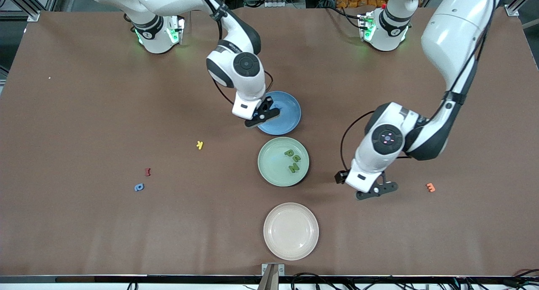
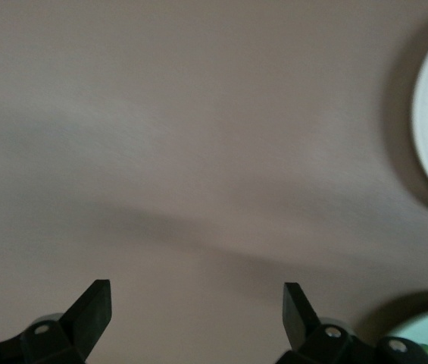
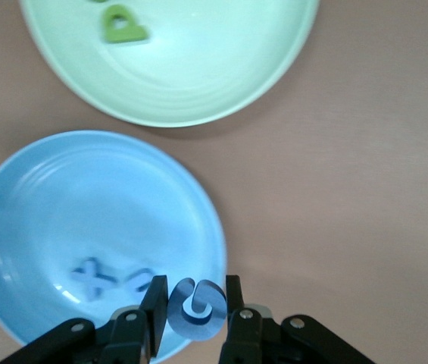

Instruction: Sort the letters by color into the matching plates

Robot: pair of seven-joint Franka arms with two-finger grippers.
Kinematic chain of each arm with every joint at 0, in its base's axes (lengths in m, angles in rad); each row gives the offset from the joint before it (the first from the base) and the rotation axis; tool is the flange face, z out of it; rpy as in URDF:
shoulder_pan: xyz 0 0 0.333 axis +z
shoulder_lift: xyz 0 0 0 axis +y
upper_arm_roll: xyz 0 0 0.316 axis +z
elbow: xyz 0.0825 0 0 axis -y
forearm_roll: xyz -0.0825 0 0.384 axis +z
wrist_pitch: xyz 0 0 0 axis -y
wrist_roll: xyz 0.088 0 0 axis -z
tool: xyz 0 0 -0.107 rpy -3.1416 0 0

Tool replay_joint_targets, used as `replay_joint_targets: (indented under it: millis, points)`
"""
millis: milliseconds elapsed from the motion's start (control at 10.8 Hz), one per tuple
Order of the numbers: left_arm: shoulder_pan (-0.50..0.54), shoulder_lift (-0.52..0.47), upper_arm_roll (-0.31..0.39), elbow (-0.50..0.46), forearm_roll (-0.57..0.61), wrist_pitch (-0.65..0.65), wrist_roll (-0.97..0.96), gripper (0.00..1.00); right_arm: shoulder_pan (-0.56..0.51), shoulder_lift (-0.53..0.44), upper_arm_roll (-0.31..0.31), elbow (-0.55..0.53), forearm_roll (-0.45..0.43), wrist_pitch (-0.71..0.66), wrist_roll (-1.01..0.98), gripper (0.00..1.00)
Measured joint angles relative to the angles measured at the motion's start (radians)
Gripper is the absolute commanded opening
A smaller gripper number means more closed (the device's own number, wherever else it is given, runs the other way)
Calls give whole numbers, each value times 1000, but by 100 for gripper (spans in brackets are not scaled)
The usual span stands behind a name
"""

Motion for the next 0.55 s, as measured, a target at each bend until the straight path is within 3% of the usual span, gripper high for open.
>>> replay_joint_targets:
  millis: [185,369,554]
  points:
    - [80,-15,1,-25,0,-15,151,100,48,36,1,40,0,0,0,29]
    - [166,-15,1,-53,0,-15,296,100,76,61,1,55,-1,0,1,100]
    - [214,-15,0,-74,0,-15,374,100,80,72,-1,60,-1,0,1,100]
